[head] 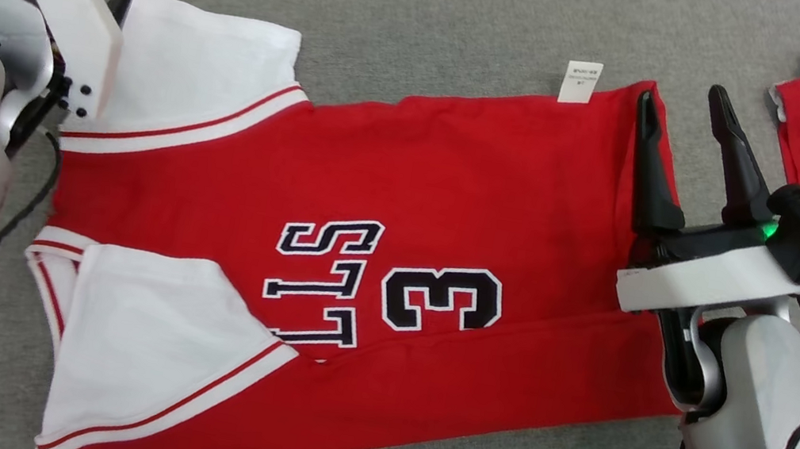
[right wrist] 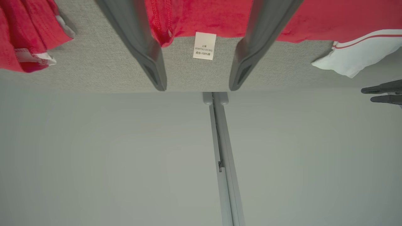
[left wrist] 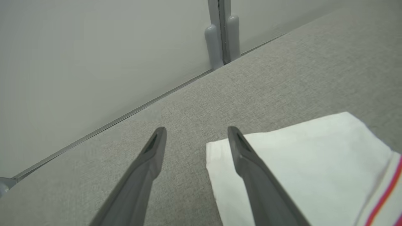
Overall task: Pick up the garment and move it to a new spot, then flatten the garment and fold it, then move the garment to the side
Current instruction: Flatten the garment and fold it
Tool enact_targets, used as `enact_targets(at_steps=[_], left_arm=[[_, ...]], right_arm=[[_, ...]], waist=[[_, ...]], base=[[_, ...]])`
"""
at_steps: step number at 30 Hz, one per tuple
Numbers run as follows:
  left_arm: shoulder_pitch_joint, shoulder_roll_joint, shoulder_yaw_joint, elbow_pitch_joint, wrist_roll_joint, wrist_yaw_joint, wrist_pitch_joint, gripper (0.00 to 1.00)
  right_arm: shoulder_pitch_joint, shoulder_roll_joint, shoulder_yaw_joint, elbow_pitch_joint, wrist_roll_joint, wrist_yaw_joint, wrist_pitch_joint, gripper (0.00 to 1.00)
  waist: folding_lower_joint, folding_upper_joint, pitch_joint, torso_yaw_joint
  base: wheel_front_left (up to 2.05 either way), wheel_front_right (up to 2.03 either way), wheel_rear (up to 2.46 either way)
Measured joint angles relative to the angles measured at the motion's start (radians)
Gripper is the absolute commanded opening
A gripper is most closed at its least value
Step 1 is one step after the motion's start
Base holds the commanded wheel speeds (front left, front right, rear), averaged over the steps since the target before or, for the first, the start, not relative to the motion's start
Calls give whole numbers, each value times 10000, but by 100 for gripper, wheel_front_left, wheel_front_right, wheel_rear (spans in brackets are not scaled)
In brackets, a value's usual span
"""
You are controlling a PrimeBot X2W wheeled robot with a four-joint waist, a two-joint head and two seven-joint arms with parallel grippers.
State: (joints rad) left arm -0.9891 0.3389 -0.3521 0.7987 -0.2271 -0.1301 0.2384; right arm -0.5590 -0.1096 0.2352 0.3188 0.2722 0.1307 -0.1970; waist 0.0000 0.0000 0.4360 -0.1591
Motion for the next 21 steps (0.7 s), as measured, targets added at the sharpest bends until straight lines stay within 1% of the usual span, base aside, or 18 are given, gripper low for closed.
enact_targets(at_steps=[2, 4, 6, 8, 12, 16, 21], left_arm=[[-472, 328, -675, 138, -188, -4, 345, 100], [-889, 686, -1137, 332, -359, -2, 665, 100], [-1133, 913, -1536, 546, -594, -2, 1005, 100], [-1278, 1003, -1927, 690, -867, -4, 1285, 100], [-1531, 1160, -2431, 721, -1488, -4, 1394, 100], [-1617, 1277, -2911, 698, -1898, -4, 1292, 100], [-1617, 1254, -3405, 483, -2642, -4, 1129, 100]], right_arm=[[-216, 44, 100, 111, 40, 0, -111, 100], [-364, 79, 198, 211, 119, 0, -222, 100], [-464, 113, 284, 303, 169, 0, -318, 100], [-548, 128, 307, 447, 180, 0, -368, 100], [-579, 125, 272, 644, 255, 0, -497, 100], [-616, 117, 217, 844, 255, 0, -543, 100], [-630, 123, 155, 1131, 251, 0, -594, 100]], waist=[[0, 0, 247, -206], [0, 0, 461, -382], [0, 0, 630, -538], [-1, 0, 759, -657], [0, 0, 887, -758], [-1, 0, 880, -694], [0, -1, 722, -545]], base=[[0, 0, 0], [0, 0, 0], [0, 0, 0], [0, 0, 0], [0, 0, 0], [0, 0, 0], [0, 0, 0]])
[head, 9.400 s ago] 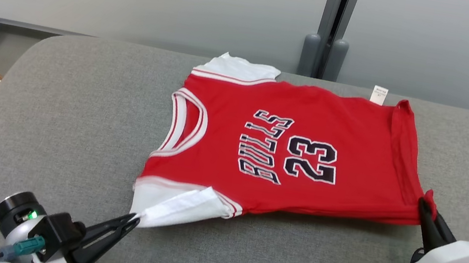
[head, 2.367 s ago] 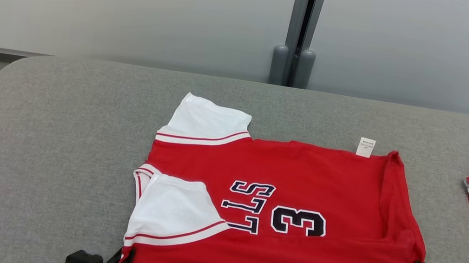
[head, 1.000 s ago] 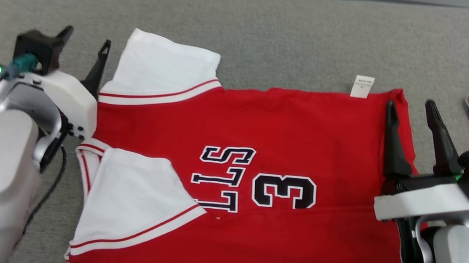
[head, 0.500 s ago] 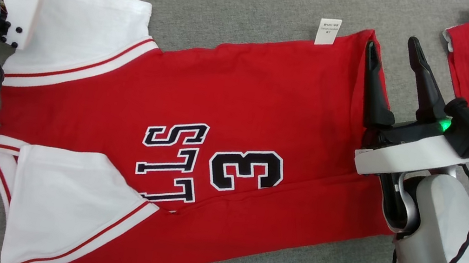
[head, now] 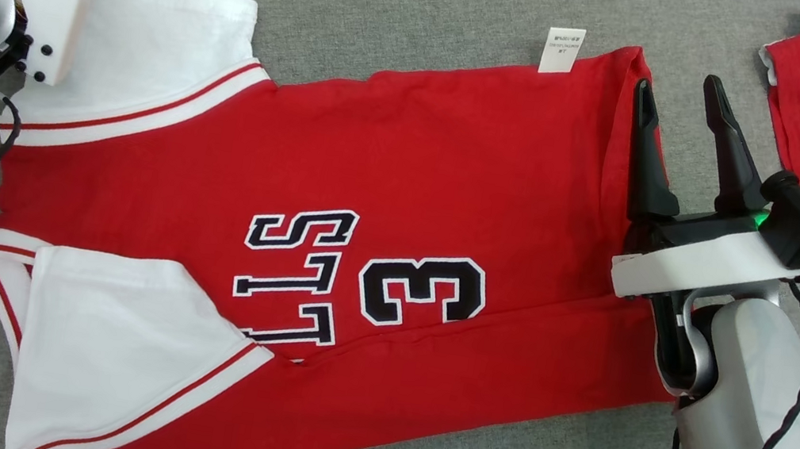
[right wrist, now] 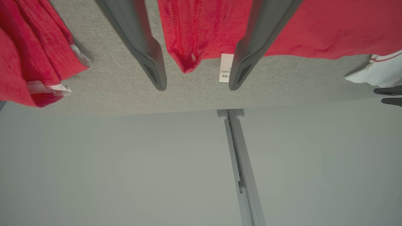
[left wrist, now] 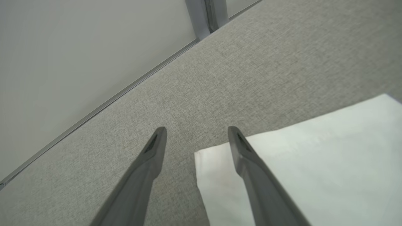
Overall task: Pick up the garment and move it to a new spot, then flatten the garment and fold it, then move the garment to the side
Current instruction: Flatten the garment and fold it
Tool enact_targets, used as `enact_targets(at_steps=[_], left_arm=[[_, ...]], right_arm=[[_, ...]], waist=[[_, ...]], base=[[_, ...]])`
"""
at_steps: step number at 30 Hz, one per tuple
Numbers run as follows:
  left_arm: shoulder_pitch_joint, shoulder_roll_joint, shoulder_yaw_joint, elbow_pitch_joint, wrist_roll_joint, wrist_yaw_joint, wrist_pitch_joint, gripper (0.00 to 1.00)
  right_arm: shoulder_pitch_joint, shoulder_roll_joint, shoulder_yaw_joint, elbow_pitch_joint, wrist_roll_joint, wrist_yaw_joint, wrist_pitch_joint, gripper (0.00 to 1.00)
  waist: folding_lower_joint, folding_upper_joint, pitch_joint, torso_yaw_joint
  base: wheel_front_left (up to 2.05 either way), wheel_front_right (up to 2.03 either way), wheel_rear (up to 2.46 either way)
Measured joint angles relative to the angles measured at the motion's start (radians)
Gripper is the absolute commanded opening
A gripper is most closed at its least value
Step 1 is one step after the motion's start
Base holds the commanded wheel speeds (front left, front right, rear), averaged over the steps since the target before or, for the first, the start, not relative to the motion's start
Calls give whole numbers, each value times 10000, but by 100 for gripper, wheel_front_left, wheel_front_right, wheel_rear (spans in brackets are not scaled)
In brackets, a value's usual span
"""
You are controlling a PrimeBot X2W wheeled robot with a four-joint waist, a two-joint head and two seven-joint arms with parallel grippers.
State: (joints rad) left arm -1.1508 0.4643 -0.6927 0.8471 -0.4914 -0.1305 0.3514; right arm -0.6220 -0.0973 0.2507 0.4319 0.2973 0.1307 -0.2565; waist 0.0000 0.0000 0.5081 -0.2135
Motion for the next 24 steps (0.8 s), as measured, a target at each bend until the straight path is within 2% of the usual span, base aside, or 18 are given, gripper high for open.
enact_targets(at_steps=[7, 23, 24], left_arm=[[15, 196, -932, -326, -794, 0, 376, 100], [-217, 516, -1636, 107, -1801, 0, 922, 99], [-217, 508, -1672, 104, -1919, 0, 995, 79]], right_arm=[[-20, -10, -2, 240, -4, 0, -33, 100], [-131, -33, -13, 230, 17, 0, -44, 100], [-130, -33, -29, 230, 13, 0, -44, 100]], waist=[[0, 1, -231, 184], [0, 1, -81, -117], [0, 1, -86, -121]], base=[[0, 0, 0], [0, 0, 0], [0, 0, 0]])
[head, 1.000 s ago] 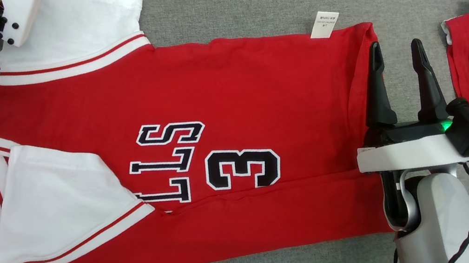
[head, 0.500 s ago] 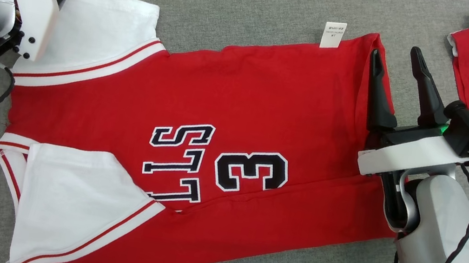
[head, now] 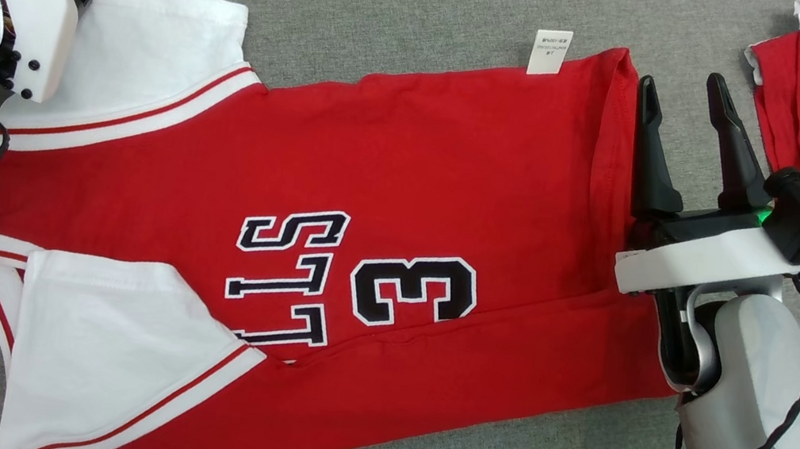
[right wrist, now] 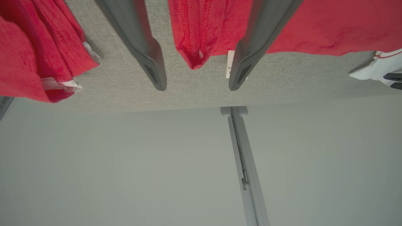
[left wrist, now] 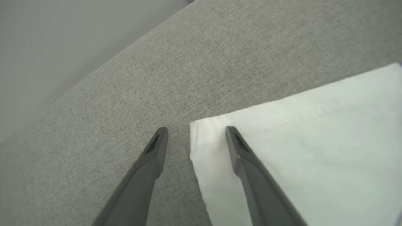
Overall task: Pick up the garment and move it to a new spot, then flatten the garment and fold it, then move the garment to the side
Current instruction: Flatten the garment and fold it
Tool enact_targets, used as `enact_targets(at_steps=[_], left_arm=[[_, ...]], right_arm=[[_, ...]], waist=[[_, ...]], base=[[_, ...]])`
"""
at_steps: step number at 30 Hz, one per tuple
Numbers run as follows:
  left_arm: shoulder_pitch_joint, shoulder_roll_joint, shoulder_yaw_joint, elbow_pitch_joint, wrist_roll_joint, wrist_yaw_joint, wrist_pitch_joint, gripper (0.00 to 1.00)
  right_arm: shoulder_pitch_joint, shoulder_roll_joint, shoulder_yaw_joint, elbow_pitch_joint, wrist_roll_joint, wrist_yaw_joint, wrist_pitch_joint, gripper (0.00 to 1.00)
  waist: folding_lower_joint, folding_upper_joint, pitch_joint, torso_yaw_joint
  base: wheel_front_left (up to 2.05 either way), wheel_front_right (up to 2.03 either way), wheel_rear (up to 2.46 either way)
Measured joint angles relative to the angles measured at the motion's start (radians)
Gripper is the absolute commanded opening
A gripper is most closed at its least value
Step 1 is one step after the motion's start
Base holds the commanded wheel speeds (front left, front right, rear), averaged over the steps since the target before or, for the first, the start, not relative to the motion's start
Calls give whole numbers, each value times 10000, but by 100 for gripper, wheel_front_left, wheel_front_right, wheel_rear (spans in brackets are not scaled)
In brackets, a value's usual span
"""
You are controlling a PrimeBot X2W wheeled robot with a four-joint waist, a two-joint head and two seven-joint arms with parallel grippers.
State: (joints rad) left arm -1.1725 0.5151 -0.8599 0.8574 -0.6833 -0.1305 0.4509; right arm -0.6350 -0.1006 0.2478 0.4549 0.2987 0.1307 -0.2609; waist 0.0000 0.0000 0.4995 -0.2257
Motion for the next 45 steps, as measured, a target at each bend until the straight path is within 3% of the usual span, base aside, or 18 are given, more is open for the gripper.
enact_targets(at_steps=[1, 2, 7, 17, 29, 40, 41, 42, 44, 45], left_arm=[[2, -8, -23, -19, -157, 2, 59, 31], [8, -17, -8, -23, -397, 2, 130, 0], [84, -10, 35, -144, -1302, -6, 360, 0], [172, 65, -324, -608, -1271, -4, -1223, 0], [872, -69, -690, -2073, -1264, 2, -2594, 0], [1106, -173, -779, -2573, -1300, 88, -2702, 0], [1106, -176, -780, -2592, -1302, 92, -2694, 0], [1105, -174, -782, -2602, -1312, 98, -2690, 0], [1103, -150, -780, -2615, -1337, 115, -2665, 0], [1098, -134, -779, -2621, -1346, 115, -2665, 0]], right_arm=[[1, 2, -13, 2, -2, 0, 0, 100], [0, 2, -23, 0, -4, 0, 0, 100], [-11, 0, -63, 0, -19, 0, -2, 100], [-236, -502, -150, 360, -92, 0, 65, 100], [-1319, -2013, 991, 1994, 1016, 4, 2757, 100], [-2083, -2694, 1795, 3262, 2314, 2, 3662, 100], [-2113, -2679, 1822, 3336, 2493, 0, 3716, 89], [-2129, -2656, 1906, 3375, 2633, 0, 3793, 47], [-2189, -2660, 2115, 3405, 2803, 2, 3852, 1], [-2253, -2677, 2163, 3428, 2905, 2, 3843, 0]], waist=[[0, 0, -4, -3], [0, 0, -5, -4], [0, 0, 9, 13], [0, 0, -228, 521], [0, 0, -539, 1661], [0, 0, -488, 1992], [0, 0, -472, 1993], [0, 0, -454, 1992], [0, 0, -402, 1987], [0, 0, -373, 1985]], base=[[0, 0, 0], [0, 0, 0], [0, 0, 0], [0, 0, 0], [0, 0, 0], [0, 0, 0], [0, 0, 0], [0, 0, 0], [0, 0, 0], [0, 0, 0]])
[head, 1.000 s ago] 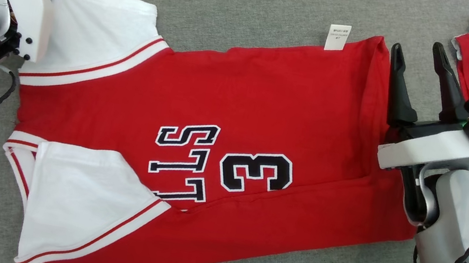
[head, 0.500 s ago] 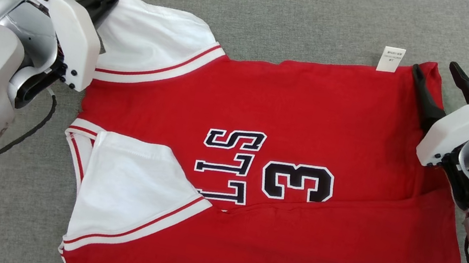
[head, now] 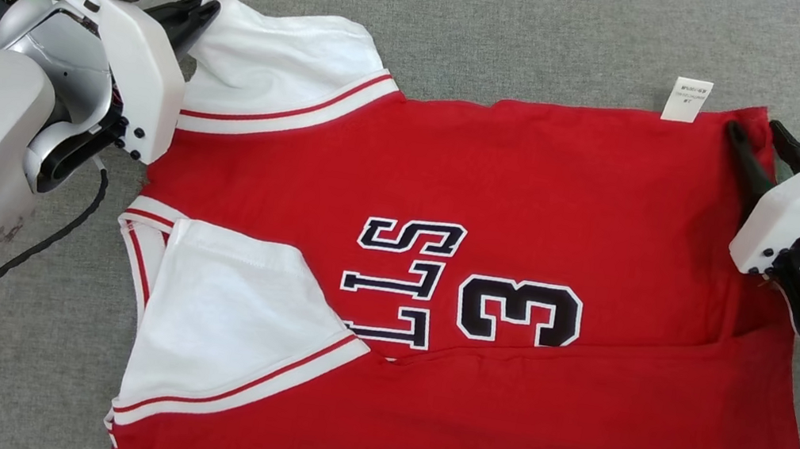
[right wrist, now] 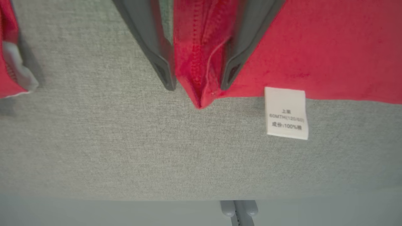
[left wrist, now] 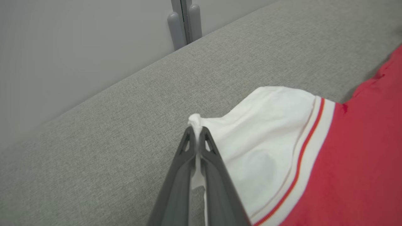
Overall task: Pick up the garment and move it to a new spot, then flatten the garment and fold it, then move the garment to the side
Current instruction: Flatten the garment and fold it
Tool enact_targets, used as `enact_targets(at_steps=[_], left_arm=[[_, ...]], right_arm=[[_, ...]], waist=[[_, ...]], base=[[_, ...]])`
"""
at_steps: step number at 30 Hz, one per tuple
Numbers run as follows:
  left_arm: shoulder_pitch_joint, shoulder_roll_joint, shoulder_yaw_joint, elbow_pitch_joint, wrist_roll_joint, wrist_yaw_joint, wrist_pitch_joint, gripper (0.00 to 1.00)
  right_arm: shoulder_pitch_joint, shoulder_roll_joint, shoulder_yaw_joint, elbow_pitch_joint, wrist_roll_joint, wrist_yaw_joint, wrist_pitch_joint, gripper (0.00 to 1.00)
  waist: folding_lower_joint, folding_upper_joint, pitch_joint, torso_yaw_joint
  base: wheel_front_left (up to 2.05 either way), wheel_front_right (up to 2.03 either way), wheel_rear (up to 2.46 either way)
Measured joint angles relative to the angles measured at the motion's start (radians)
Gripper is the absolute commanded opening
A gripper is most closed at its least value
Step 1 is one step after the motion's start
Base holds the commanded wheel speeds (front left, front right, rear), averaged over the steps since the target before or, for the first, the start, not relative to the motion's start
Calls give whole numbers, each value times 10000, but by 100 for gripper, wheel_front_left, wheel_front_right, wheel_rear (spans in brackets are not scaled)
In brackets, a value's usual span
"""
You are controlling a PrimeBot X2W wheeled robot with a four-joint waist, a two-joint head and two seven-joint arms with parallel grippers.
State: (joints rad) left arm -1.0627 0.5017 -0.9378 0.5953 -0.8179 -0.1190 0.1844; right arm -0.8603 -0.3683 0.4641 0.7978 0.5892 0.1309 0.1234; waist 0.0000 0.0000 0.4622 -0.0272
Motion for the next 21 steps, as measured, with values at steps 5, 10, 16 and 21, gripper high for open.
enact_targets(at_steps=[5, 10, 16, 21], left_arm=[[-22, 75, 4, 4, -15, 15, 6, 0], [-144, 176, 107, 81, -6, 190, -132, 0], [-532, 128, 362, 322, 105, 424, -777, 0], [-964, -15, 556, 763, 345, 738, -1530, 0]], right_arm=[[-108, -115, 288, 148, 397, 2, -199, 0], [-299, -267, 355, 502, 499, 13, -754, 0], [-681, -261, 424, 819, 692, 12, -1432, 0], [-1178, -240, 389, 1172, 696, 12, -2125, 0]], waist=[[0, 0, 126, 14], [0, 0, 212, 22], [0, 0, 327, 25], [0, 0, 447, 34]], base=[[0, 0, 0], [0, 0, 0], [0, 0, 0], [0, 0, 0]])
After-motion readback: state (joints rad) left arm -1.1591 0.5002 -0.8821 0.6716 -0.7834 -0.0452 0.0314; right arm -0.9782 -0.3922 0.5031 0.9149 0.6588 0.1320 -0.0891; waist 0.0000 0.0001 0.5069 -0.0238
